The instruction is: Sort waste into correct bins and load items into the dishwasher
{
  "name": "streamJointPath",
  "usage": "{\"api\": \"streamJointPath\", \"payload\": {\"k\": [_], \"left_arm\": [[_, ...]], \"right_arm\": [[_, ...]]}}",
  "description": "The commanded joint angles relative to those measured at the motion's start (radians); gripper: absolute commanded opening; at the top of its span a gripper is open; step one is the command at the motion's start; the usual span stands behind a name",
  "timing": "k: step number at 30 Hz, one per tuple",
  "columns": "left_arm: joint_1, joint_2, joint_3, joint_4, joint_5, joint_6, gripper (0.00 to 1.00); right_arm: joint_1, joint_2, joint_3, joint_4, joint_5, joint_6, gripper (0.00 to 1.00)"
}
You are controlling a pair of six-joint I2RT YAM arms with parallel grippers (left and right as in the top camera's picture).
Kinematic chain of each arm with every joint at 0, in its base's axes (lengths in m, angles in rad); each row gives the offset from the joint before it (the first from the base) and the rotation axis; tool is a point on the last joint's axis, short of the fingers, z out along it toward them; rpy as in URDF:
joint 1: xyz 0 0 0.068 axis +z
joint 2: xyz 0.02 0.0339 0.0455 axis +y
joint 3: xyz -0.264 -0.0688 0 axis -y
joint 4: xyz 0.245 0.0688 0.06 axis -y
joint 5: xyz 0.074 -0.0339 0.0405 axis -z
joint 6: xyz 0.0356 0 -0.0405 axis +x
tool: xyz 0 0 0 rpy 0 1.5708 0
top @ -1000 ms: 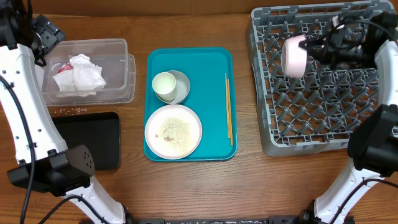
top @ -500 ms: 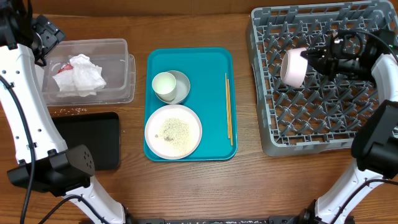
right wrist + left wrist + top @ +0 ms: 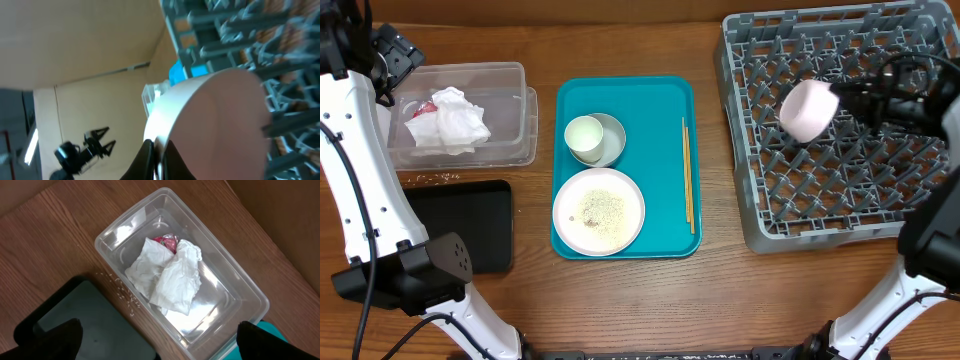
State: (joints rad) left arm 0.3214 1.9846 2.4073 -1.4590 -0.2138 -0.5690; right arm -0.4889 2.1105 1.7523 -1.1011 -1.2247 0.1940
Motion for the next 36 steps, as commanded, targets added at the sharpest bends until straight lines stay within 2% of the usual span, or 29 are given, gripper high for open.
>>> {"api": "streamJointPath", "payload": {"k": [1,2,3,4,5,14,20,28,33,36], "left_arm": [[-0.001,0.007,-0.002,0.0,-0.003,0.012,1.0],[-0.001,0.007,-0.002,0.0,-0.003,0.012,1.0],[-0.001,0.007,-0.002,0.0,-0.002,0.012,1.0],[-0.001,0.007,-0.002,0.0,-0.002,0.012,1.0],[-0.001,0.007,-0.002,0.0,-0.002,0.012,1.0],[-0.001,0.007,-0.002,0.0,-0.002,0.012,1.0],[-0.001,0.007,-0.002,0.0,-0.002,0.012,1.0],[-0.001,0.007,-0.002,0.0,-0.002,0.012,1.0],[-0.001,0.007,-0.002,0.0,-0.003,0.012,1.0],[-0.001,0.007,-0.002,0.0,-0.002,0.012,1.0]], "right_arm": [[-0.092,-0.018,0.09,-0.01,0.158,-0.006,0.13],[-0.106,-0.02,0.11,-0.023,0.189,-0.006,0.25],[-0.116,-0.021,0.127,-0.036,0.211,-0.006,0.54],[-0.124,-0.021,0.142,-0.055,0.23,-0.006,0.88],[-0.129,-0.021,0.156,-0.078,0.25,-0.007,1.0],[-0.113,-0.024,0.167,-0.151,0.349,-0.007,1.0],[-0.051,-0.028,0.167,-0.169,0.452,-0.011,0.99],[0.142,-0.029,0.167,-0.186,0.57,-0.023,0.95],[0.282,-0.029,0.167,-0.179,0.581,-0.113,0.94],[0.379,-0.029,0.167,-0.155,0.737,-0.142,0.94]]}}
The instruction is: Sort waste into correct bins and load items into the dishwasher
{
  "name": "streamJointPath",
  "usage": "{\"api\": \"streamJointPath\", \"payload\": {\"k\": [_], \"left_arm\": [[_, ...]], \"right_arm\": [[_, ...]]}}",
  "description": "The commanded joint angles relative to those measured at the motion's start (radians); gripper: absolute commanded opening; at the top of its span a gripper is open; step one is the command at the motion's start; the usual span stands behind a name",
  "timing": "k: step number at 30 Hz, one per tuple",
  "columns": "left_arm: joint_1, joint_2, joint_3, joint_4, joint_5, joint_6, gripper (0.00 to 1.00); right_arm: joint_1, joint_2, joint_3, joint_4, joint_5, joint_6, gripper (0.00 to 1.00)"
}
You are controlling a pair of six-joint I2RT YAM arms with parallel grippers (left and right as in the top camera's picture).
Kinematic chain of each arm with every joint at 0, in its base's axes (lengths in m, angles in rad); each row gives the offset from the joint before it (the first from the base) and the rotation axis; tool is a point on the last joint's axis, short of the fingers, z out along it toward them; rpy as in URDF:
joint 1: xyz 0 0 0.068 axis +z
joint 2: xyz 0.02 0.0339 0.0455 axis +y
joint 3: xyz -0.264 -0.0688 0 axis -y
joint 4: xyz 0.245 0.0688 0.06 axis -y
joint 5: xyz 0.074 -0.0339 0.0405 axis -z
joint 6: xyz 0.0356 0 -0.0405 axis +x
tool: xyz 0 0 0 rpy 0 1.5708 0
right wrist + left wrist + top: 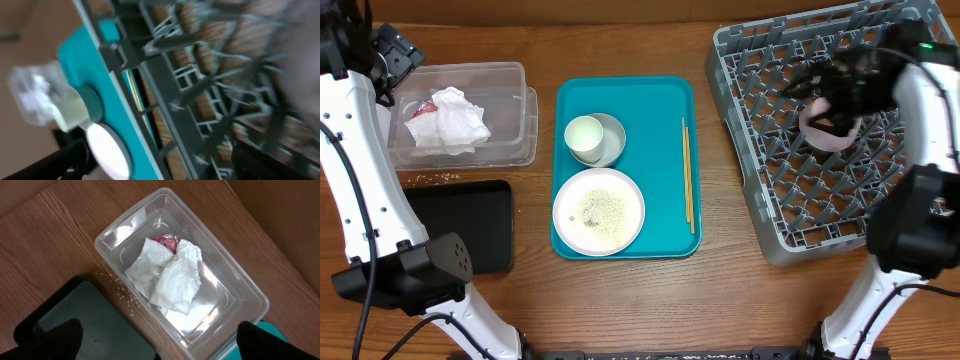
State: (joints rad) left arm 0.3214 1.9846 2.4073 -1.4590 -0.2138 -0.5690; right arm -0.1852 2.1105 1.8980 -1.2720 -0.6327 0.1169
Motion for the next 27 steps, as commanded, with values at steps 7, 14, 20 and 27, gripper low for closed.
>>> {"api": "streamJointPath", "payload": {"k": [7,14,20,27], "left_arm": [[-0.001,0.007,-0.002,0.0,-0.002,0.012,1.0],[-0.001,0.007,-0.002,0.0,-0.002,0.012,1.0],[-0.001,0.007,-0.002,0.0,-0.002,0.012,1.0],[-0.001,0.007,-0.002,0.0,-0.002,0.012,1.0]], "right_arm": [[0.283,-0.029,0.019,0.073,0.511,-0.065,1.0],[0.381,-0.027,-0.028,0.153,0.651,-0.03,0.92],[0.379,-0.025,-0.101,0.211,0.676,-0.014,0.86],[0.389,-0.023,-0.144,0.235,0.658,-0.015,0.62]]}}
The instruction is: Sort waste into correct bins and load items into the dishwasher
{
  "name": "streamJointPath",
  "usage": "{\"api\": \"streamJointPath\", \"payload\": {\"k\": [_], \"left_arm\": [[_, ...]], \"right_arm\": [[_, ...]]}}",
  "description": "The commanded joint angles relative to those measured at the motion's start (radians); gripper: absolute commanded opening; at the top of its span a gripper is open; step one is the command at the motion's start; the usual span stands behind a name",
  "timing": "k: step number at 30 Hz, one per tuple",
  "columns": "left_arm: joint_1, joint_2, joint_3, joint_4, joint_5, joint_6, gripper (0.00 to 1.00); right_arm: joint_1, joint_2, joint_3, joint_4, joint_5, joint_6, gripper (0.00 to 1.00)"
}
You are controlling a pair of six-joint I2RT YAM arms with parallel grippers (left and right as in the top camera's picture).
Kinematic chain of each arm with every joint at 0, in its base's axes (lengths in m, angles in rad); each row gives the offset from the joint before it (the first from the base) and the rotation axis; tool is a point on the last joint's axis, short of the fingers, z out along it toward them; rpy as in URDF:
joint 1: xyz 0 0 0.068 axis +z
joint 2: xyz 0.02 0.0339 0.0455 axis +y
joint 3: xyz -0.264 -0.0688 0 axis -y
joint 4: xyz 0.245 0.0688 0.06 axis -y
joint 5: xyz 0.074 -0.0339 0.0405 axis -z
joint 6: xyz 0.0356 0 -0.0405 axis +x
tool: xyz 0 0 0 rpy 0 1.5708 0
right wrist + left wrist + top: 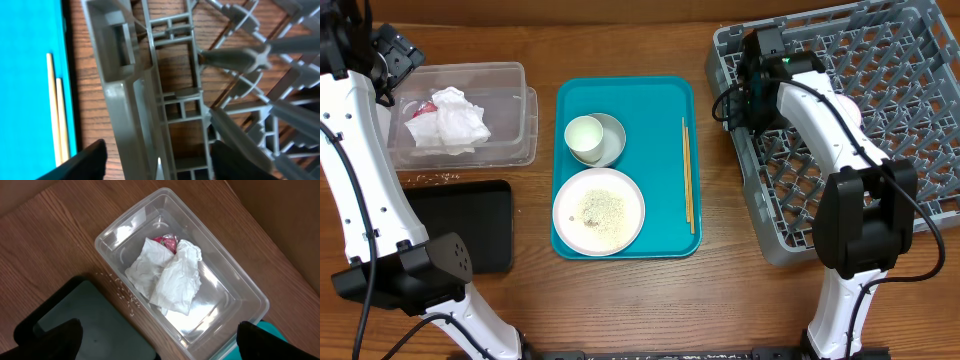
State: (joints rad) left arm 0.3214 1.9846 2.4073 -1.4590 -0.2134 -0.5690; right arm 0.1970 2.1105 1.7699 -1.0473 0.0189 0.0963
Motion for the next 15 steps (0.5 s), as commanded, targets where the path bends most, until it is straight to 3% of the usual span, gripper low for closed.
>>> {"api": "streamJointPath", "payload": {"k": [1,5,10,15], "left_arm": [[-0.001,0.007,-0.002,0.0,-0.003,0.012,1.0],[-0.001,0.007,-0.002,0.0,-0.003,0.012,1.0],[-0.001,0.007,-0.002,0.0,-0.003,0.012,1.0],[-0.001,0.007,-0.002,0.0,-0.003,0.012,1.0]], "right_arm": [[0.009,-0.023,-0.021,0.014,0.005,0.009,0.57],[0.011,-0.023,-0.054,0.052,0.005,0.041,0.47],[0.011,-0.023,-0.071,0.098,0.006,0.112,0.27],[0.011,-0.023,-0.071,0.149,0.007,0.249,0.21]]}}
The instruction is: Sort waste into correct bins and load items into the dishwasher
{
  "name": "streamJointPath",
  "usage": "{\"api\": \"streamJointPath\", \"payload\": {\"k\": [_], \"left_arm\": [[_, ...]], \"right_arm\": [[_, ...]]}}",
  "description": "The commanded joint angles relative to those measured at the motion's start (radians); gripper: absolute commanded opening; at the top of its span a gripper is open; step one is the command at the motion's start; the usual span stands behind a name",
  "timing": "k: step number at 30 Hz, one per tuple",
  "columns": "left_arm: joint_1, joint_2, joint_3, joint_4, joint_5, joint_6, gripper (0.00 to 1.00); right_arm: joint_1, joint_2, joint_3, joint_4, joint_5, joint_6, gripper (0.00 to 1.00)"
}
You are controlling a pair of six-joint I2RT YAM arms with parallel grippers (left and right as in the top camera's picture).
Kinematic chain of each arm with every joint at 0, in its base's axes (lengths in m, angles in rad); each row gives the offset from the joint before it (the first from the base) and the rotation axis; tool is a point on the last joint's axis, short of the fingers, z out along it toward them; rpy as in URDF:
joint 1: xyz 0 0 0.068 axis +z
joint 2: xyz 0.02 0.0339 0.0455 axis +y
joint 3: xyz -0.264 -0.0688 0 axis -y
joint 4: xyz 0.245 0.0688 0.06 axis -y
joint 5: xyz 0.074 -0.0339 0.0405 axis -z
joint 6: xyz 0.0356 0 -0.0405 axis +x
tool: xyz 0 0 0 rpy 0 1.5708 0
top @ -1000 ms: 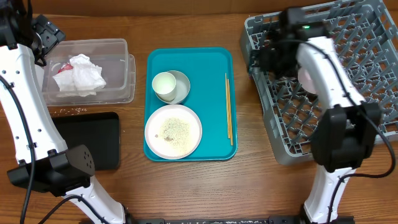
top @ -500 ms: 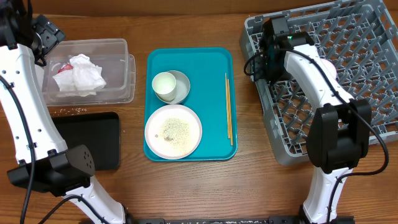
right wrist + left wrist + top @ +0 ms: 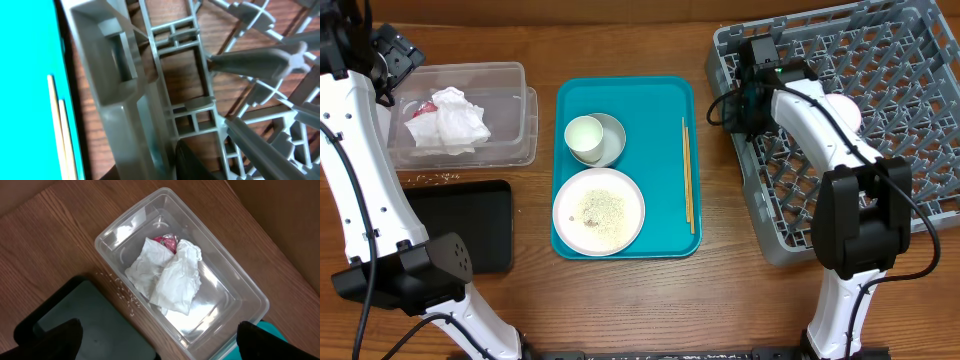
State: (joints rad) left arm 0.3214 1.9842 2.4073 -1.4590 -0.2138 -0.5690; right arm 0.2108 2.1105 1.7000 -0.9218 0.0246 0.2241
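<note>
The grey dish rack (image 3: 765, 215) stands at the right, with a pink cup (image 3: 847, 110) lying in it. My right gripper (image 3: 748, 95) sits at the rack's left wall (image 3: 120, 100), and its fingers (image 3: 195, 165) are shut on that wall from both sides. The teal tray (image 3: 660, 100) carries a plate (image 3: 599, 210) with crumbs, a white cup (image 3: 585, 135) in a grey bowl (image 3: 612, 135), and chopsticks (image 3: 687, 175). High over the clear bin (image 3: 125, 230), my left gripper (image 3: 155, 347) is open and holds nothing.
Crumpled tissue (image 3: 172, 277) and a red wrapper lie in the clear bin (image 3: 525, 110). A black bin (image 3: 470, 225) sits in front of it, with spilled grains on the wood between them. The chopsticks (image 3: 57, 130) lie just left of the rack wall.
My right gripper's fingers stood wide apart on either side of the rack's left wall; now they have closed in on it. The left arm has not moved.
My right gripper held the pink cup above the rack. Then the cup was down among the rack's pegs and the rack had turned slightly. Then the cup lay free and the gripper stood open at the rack's left wall, where it is now shut.
</note>
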Motion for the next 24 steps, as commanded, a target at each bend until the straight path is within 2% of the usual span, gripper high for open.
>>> {"api": "streamJointPath", "payload": {"k": [1,5,10,13,24], "left_arm": [[-0.001,0.007,-0.002,0.0,-0.002,0.012,1.0],[-0.001,0.007,-0.002,0.0,-0.002,0.012,1.0],[-0.001,0.007,-0.002,0.0,-0.002,0.012,1.0],[-0.001,0.007,-0.002,0.0,-0.002,0.012,1.0],[-0.001,0.007,-0.002,0.0,-0.002,0.012,1.0]], "right_arm": [[-0.002,-0.023,-0.002,0.032,0.002,0.139,0.21],[-0.002,-0.023,-0.002,0.063,0.061,0.213,0.21],[-0.003,-0.023,-0.002,0.076,0.083,0.232,0.21],[-0.004,-0.023,-0.002,0.084,0.134,0.302,0.21],[-0.004,-0.023,-0.002,0.136,0.166,0.425,0.22]]}}
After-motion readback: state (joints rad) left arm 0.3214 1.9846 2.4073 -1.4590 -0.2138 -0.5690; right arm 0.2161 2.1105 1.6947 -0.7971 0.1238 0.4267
